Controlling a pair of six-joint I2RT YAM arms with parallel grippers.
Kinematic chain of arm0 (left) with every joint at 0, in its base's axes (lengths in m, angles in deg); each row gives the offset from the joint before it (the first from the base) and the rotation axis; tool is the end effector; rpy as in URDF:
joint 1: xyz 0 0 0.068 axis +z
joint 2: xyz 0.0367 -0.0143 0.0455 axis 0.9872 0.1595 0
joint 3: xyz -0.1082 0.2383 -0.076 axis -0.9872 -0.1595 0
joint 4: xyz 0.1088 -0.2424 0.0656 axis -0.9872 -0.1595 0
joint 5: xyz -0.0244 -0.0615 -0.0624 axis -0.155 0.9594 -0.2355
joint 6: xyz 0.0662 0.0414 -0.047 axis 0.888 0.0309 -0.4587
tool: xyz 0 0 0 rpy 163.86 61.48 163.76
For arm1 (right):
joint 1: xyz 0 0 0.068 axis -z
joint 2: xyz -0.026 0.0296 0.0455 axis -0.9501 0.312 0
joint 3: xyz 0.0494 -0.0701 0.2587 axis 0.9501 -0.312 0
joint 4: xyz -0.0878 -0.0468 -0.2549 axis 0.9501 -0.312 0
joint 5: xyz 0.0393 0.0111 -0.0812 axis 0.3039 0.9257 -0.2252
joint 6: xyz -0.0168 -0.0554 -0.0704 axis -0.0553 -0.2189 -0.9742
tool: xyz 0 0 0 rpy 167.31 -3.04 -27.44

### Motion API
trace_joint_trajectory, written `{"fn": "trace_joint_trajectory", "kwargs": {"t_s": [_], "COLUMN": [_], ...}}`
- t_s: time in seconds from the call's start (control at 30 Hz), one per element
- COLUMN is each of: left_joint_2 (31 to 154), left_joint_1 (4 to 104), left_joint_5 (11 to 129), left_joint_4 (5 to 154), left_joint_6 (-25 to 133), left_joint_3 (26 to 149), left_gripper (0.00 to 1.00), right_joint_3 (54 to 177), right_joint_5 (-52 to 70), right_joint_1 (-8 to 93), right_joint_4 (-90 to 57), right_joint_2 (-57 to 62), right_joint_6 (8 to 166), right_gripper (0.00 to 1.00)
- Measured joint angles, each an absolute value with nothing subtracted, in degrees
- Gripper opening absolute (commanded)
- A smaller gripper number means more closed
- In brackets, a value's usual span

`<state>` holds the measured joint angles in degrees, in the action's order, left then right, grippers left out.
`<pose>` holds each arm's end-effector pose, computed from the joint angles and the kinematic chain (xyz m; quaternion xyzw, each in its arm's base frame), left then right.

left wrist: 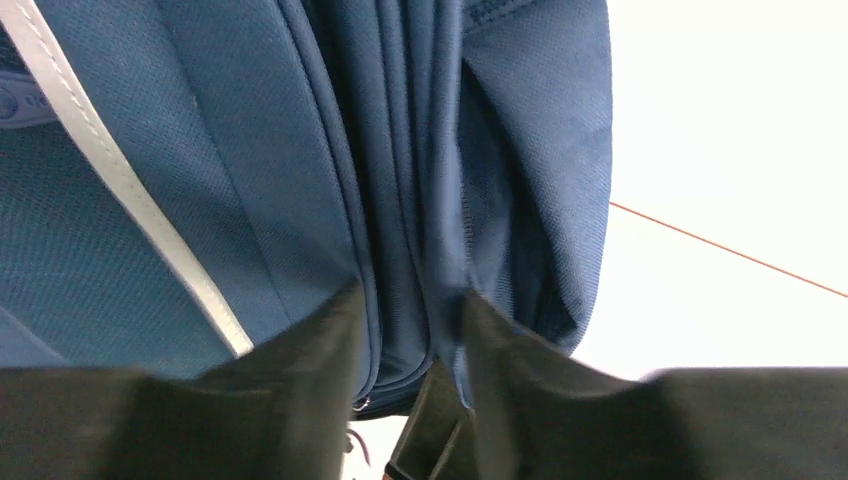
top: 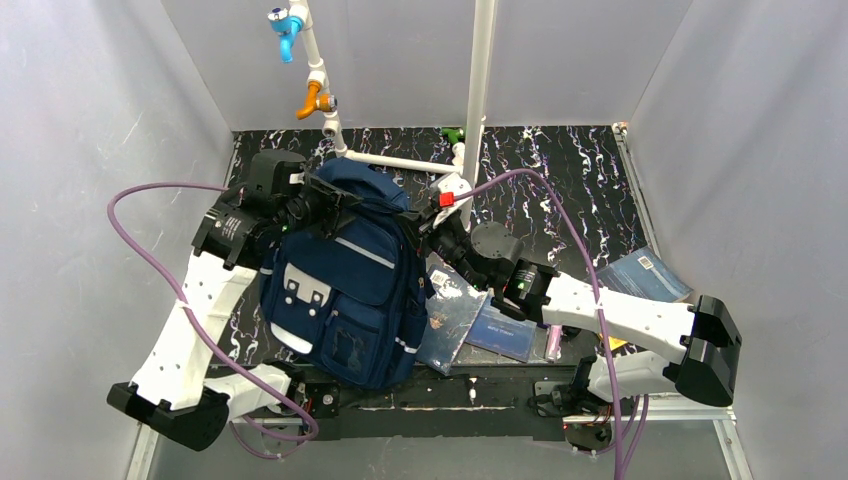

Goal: Pack the student bag
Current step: Unzip the student bag at the center of the board.

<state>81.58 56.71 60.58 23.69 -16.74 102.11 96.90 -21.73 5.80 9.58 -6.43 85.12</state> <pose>0.2352 -0.1033 0.4208 -0.4334 0.7604 -0.3827 0.2957 0.1717 0.3087 0.3793 -0.1919 0.6196 0.3321 0.6849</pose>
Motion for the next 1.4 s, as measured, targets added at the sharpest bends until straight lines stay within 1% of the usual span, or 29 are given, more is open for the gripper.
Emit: {"fn": "trace_joint_trajectory", "kwargs": {"t_s": [0.07, 0.1, 0.13, 0.17, 0.2, 0.27, 0.4, 0.53, 0.7, 0.8, 0.87, 0.93, 1.0, 1.03, 1.07, 1.17, 1.23, 1.27, 1.37, 1.4], "left_joint_2": [81.9, 82.1, 82.2, 82.3, 82.3, 82.8, 88.2, 93.7, 93.5, 93.3, 95.4, 100.1, 104.4, 105.6, 106.8, 109.3, 110.4, 110.7, 108.8, 106.7], "left_joint_1": [56.7, 56.7, 56.7, 56.6, 56.5, 56.4, 56.6, 56.8, 57.4, 57.5, 57.5, 57.6, 57.7, 57.7, 57.7, 58.1, 58.4, 58.4, 58.3, 58.1], "left_joint_5": [60.7, 60.7, 60.6, 60.5, 60.3, 60.1, 59.6, 57.6, 53.5, 53.7, 54.1, 54.4, 54.8, 55.0, 55.2, 55.1, 55.2, 55.0, 53.3, 52.1], "left_joint_4": [24.0, 25.3, 25.8, 25.9, 26.0, 25.8, 23.5, 15.8, 12.3, 12.6, 11.8, 10.4, 11.8, 12.9, 13.5, 15.0, 15.3, 15.3, 16.9, 18.3], "left_joint_6": [-17.4, -17.3, -17.1, -16.6, -15.1, -10.4, 5.5, 25.2, 44.2, 53.4, 58.3, 62.5, 65.2, 66.2, 67.1, 68.7, 69.4, 69.9, 71.4, 72.2], "left_joint_3": [102.0, 102.0, 102.0, 102.0, 102.0, 103.1, 113.3, 125.3, 128.1, 129.0, 132.9, 140.8, 146.8, 147.5, 148.1, 148.4, 148.6, 148.5, 143.4, 138.7], "left_gripper": [0.14, 0.03, 0.0, 0.0, 0.0, 0.0, 0.0, 0.0, 0.0, 0.0, 0.0, 0.0, 0.0, 0.0, 0.0, 0.0, 0.0, 0.0, 0.0, 0.0], "right_joint_3": [96.9, 96.9, 96.9, 96.9, 96.9, 96.9, 97.0, 97.8, 98.2, 96.3, 95.7, 95.8, 97.4, 99.1, 100.4, 105.4, 108.5, 110.4, 114.1, 114.1], "right_joint_5": [-21.6, -21.5, -21.4, -21.4, -21.3, -21.2, -20.9, -19.1, -14.4, -11.6, -10.5, -10.2, -10.3, -10.3, -9.8, -6.9, -4.4, -3.0, -0.2, 0.1], "right_joint_1": [5.8, 5.8, 5.8, 5.8, 5.8, 5.8, 5.8, 5.7, 5.3, 5.3, 5.3, 5.3, 5.3, 5.5, 5.6, 5.2, 4.4, 3.9, 1.9, 1.0], "right_joint_4": [9.5, 9.3, 9.4, 9.4, 9.4, 9.1, 7.4, 4.5, 2.3, 4.1, 5.3, 7.1, 8.6, 9.4, 9.8, 11.1, 11.9, 12.2, 14.5, 15.6], "right_joint_2": [-6.4, -6.4, -6.4, -6.4, -6.4, -6.4, -7.5, -9.4, -9.9, -8.9, -6.9, -3.6, 0.3, 3.0, 5.2, 12.7, 17.1, 19.3, 24.9, 25.9], "right_joint_6": [85.0, 85.0, 85.0, 85.0, 84.9, 85.2, 87.8, 90.6, 95.6, 98.5, 100.3, 101.5, 102.5, 102.9, 103.1, 103.7, 103.3, 103.0, 102.3, 102.0], "right_gripper": [0.01, 0.01, 0.01, 0.1, 0.24, 0.46, 0.72, 0.84, 0.95, 0.96, 0.95, 0.9, 0.8, 0.75, 0.72, 0.65, 0.64, 0.65, 0.73, 0.77]}}
